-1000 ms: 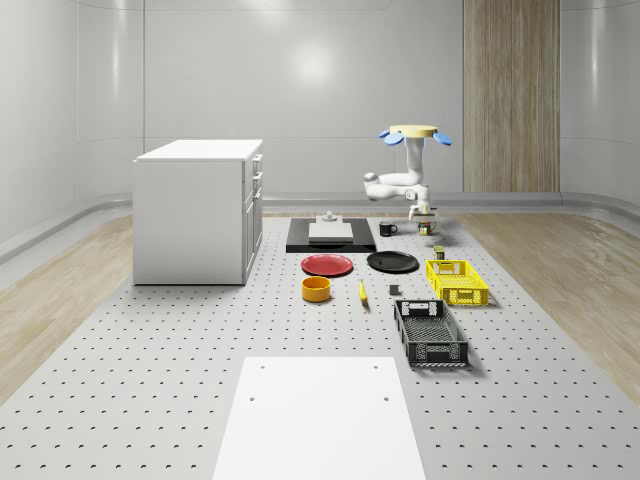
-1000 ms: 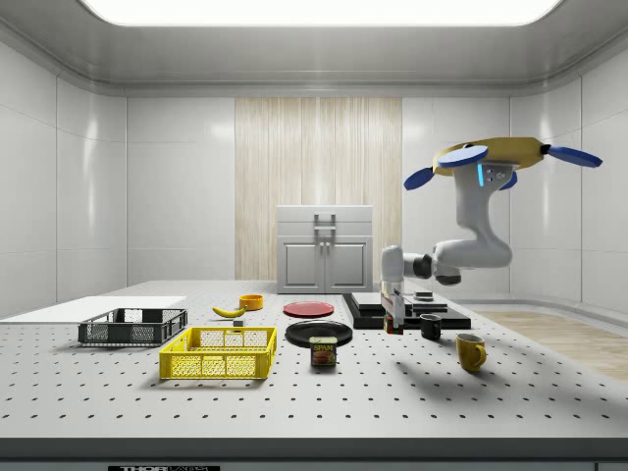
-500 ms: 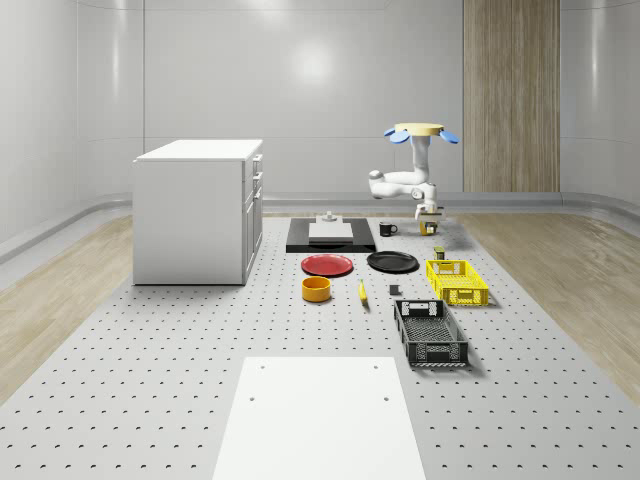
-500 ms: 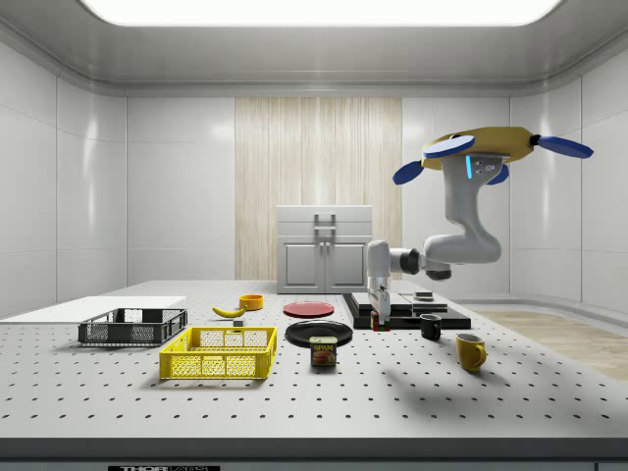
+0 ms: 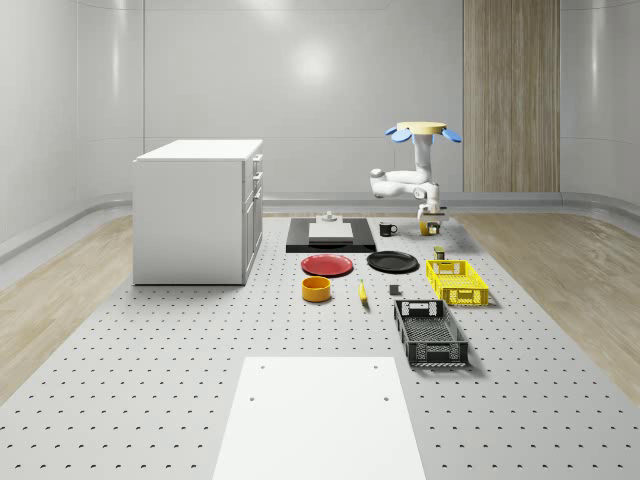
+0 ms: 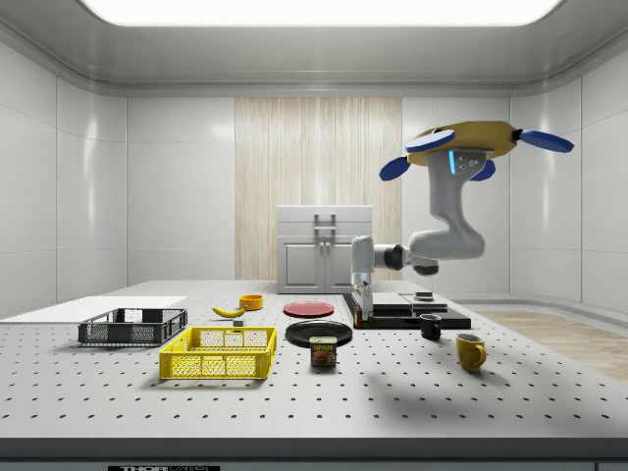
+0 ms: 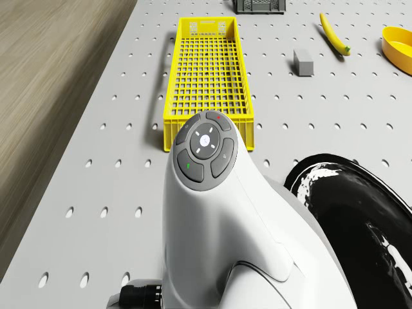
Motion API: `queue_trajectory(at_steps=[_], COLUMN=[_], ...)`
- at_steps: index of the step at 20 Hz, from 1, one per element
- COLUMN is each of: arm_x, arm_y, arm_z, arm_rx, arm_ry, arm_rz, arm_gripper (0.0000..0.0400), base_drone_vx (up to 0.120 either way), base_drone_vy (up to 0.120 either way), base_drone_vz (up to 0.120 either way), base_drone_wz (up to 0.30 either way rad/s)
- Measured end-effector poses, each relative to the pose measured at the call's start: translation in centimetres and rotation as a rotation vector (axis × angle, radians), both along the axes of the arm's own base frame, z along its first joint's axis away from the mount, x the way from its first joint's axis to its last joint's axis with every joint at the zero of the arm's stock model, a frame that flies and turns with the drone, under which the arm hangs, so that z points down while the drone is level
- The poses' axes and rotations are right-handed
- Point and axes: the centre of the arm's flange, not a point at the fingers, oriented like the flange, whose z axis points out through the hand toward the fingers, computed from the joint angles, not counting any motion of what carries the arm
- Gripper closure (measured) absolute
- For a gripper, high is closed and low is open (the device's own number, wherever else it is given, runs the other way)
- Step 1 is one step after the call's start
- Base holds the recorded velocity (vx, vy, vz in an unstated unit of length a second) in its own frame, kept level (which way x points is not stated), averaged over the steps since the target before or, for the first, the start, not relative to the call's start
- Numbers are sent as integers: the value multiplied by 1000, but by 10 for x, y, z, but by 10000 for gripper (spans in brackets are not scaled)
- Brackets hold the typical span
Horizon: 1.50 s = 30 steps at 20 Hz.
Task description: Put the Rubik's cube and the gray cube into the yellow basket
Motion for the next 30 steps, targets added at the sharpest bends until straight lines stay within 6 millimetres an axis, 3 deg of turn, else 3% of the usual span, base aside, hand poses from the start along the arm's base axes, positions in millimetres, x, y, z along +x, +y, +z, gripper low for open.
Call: queue_trajectory(at_steps=[30], arm_x=[0], arm_y=[0], arm_z=[0], arm_rx=[0], arm_ry=[0], arm_rz=[0], arm_gripper=[75], base_drone_vx=[120], base_drone_vy=[-4], base_drone_vz=[0], base_drone_wz=[0])
